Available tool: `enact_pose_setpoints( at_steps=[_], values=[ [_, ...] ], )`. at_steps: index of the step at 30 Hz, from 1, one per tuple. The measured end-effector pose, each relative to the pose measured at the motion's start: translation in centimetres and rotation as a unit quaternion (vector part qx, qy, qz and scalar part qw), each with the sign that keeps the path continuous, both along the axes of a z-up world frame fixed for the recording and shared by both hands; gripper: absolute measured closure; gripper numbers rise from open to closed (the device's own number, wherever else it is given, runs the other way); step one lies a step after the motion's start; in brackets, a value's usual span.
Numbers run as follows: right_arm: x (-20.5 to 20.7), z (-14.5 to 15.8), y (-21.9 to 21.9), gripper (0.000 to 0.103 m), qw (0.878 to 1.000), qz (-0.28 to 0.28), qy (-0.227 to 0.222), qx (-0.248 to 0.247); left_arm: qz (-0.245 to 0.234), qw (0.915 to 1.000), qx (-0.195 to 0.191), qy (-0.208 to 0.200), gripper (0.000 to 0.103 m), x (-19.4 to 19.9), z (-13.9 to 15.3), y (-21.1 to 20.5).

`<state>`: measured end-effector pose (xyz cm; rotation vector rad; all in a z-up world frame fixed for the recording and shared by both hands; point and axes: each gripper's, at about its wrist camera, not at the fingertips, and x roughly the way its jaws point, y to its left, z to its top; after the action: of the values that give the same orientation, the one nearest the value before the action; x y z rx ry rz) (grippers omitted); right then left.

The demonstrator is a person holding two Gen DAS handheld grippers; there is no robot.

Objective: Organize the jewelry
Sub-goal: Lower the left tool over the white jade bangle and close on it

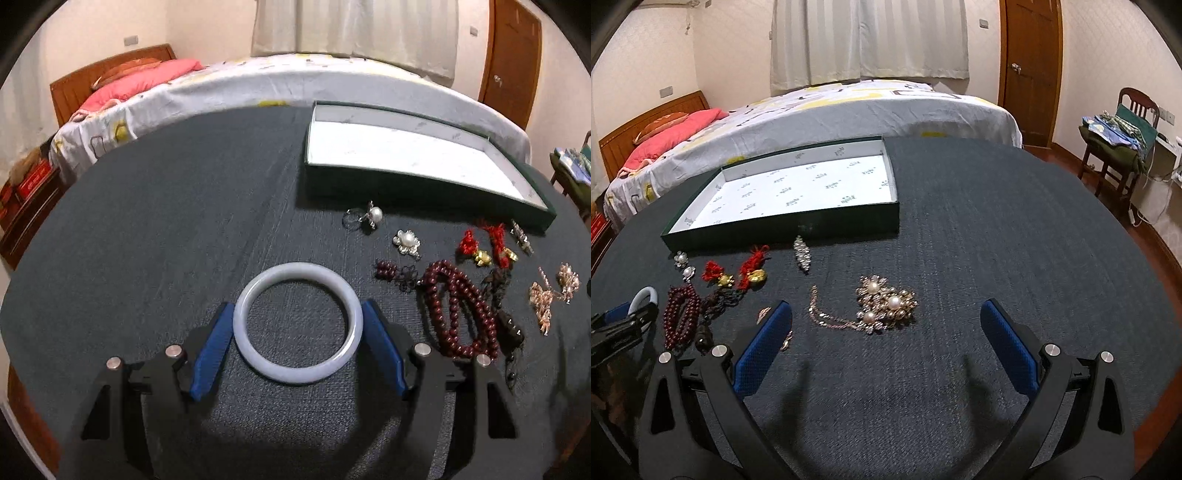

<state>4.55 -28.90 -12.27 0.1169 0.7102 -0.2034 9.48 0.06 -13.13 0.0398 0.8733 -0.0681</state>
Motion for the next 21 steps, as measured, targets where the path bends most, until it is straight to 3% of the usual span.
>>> enact_pose_setpoints(
  at_steps=[7, 9, 11, 18, 21],
  values=[
    [2.4, -0.5, -0.9, 0.006, 1.0, -0.003, 0.021, -0.004, 0.004, 1.0, -0.008, -0.003, 0.034, 0.0, 0.0, 0.2],
    [2.8, -1.0, -1.1, 0.019, 1.0, -0.003, 0.031, -0.001, 0.009, 0.9998, -0.015, -0.002, 0.034, 0.1, 0.0, 0.5],
    [3.4, -1.7, -1.4, 0.025, 0.999, -0.002, 0.049, 0.005, 0.011, 0.9997, -0.021, -0.003, 0.035, 0.2, 0.1, 0.8],
    [3.6, -2.7, -1.2, 0.028, 0.997, 0.009, 0.073, 0.007, 0.014, 0.9996, -0.024, -0.004, 0.035, 0.3, 0.1, 0.8],
    [3.1, -2.6, -1.2, 0.045, 0.998, 0.01, 0.07, 0.0, 0.012, 0.9997, -0.022, -0.004, 0.035, 0.3, 0.2, 0.7]
  ],
)
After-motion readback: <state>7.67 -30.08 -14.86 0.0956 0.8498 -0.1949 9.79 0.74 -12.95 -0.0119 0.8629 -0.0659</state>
